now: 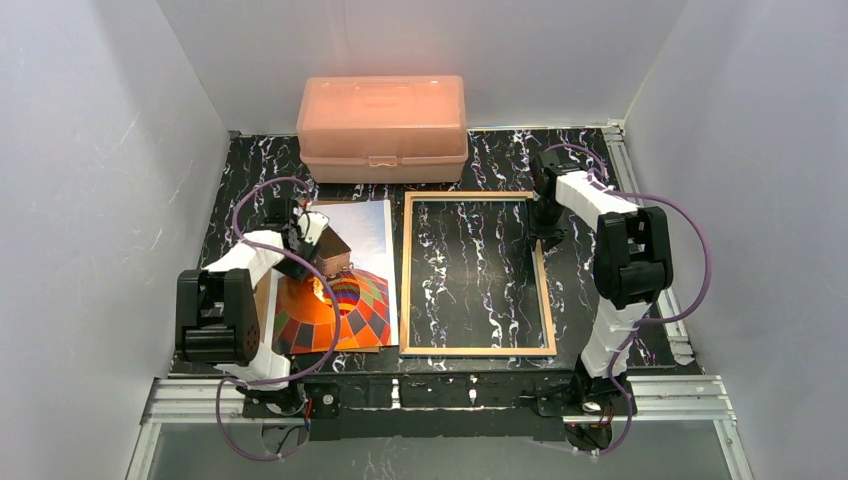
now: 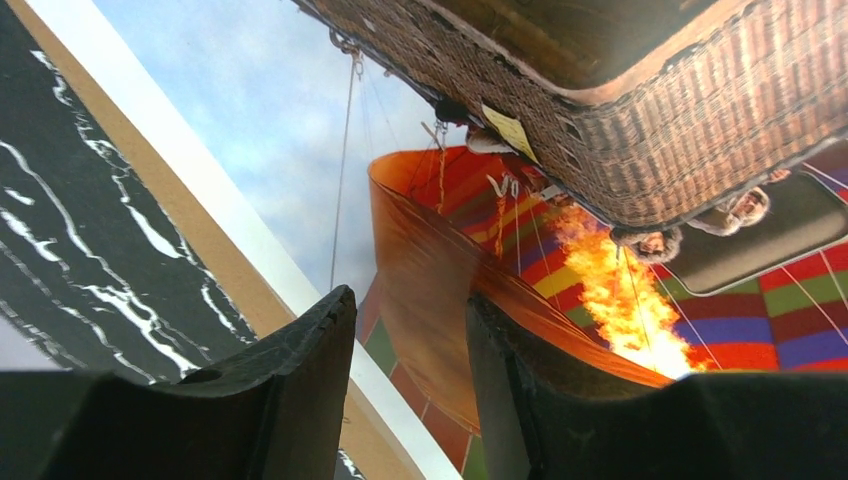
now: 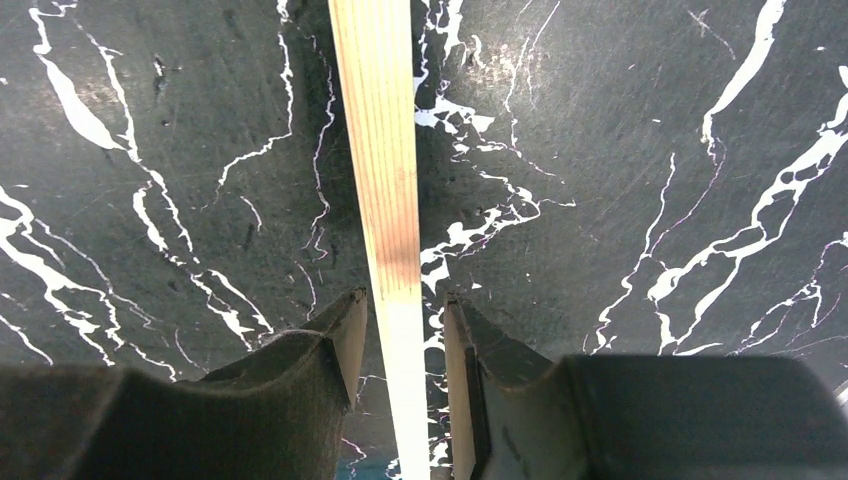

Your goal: Put the photo into the frame

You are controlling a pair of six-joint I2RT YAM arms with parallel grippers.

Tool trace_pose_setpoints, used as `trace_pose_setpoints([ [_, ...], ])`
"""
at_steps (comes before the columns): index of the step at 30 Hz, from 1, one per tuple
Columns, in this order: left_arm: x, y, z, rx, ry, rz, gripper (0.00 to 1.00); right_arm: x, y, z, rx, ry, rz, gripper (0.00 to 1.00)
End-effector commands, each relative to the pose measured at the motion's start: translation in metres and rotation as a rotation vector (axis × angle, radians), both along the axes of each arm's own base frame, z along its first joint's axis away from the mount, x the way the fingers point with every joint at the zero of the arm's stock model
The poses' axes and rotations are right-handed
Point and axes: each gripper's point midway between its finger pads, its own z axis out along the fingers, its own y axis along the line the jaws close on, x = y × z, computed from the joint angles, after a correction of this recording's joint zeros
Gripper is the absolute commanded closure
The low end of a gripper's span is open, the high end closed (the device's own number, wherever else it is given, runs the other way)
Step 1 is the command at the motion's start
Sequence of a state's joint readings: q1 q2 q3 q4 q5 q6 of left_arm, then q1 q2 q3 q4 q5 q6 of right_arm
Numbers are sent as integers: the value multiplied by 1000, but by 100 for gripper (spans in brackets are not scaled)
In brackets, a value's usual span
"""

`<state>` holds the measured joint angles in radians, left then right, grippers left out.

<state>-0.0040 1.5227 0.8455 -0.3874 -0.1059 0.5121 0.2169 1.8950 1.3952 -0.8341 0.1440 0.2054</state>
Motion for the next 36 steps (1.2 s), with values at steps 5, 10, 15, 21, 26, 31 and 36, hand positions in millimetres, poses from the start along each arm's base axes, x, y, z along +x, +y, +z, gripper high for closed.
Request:
trace_pose_setpoints([
  [5, -10, 14, 33, -241, 56, 166, 55, 16, 11, 27, -92, -137, -16, 44],
  [10, -9, 36, 68, -353, 27, 268, 49, 15, 62, 68, -85, -331, 2, 29],
  [15, -17, 49, 82, -386, 19, 312, 42, -4, 168, 88, 107, -465, 113, 27],
  [21, -20, 58, 92, -462, 46, 412, 33, -17, 315, 91, 477, -460, 308, 25],
  [26, -23, 68, 89, -493, 58, 467, 36, -17, 373, 63, 507, -415, 379, 24],
  [31, -29, 63, 78, -518, 77, 461, 37, -18, 387, 37, 497, -365, 366, 23],
  [36, -34, 49, 61, -583, 102, 454, 34, -19, 382, 16, 459, -342, 337, 22],
])
